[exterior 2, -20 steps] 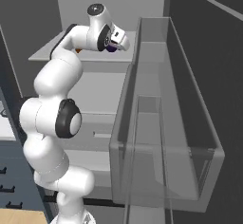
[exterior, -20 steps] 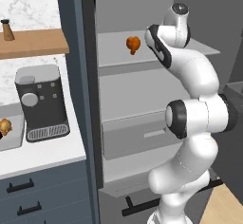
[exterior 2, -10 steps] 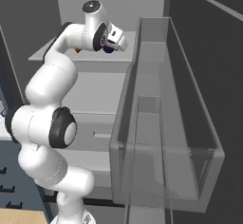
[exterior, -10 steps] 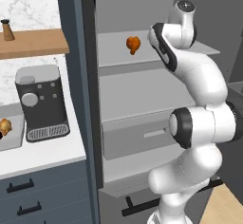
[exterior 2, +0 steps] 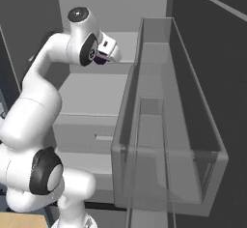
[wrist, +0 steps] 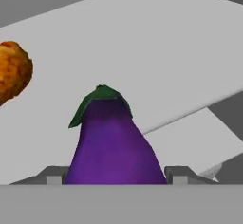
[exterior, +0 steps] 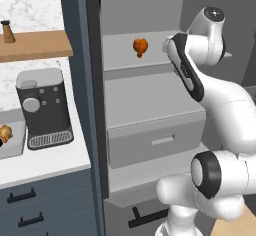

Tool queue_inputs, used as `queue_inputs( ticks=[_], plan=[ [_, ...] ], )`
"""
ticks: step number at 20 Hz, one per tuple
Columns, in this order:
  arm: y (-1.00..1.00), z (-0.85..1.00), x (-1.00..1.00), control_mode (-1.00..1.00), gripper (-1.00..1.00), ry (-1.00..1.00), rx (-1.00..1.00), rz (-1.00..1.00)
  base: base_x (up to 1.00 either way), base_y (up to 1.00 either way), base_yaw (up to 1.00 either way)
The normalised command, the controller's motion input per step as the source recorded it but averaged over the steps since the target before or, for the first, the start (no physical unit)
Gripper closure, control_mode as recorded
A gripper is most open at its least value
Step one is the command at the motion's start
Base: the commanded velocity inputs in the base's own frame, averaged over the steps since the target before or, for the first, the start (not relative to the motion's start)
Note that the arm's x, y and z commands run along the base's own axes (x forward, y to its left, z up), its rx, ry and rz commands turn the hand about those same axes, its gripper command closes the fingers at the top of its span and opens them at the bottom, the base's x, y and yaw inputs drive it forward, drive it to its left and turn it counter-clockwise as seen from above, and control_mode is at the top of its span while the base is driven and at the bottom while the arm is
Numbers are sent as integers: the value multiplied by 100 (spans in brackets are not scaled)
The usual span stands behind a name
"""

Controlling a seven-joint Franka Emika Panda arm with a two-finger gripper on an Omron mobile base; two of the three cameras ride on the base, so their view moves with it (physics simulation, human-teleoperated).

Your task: Place one eggplant and one chicken drumstick in each tupperware on the nearby counter, to pack two identical lunches.

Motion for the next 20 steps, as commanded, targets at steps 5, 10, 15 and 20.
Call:
queue_inputs(
  ticks=[5, 10, 15, 20],
  plan=[
    [11, -11, -100, -100, 100, -1, -5, 5, 0, 0, 0],
    [0, -47, -100, -100, 100, -2, -6, 4, 0, 0, 0],
    [10, -78, -100, -100, 100, 0, -6, 5, 0, 0, 0],
    [0, 0, 0, 100, 100, 0, 0, 0, -100, 43, 12]
  ],
)
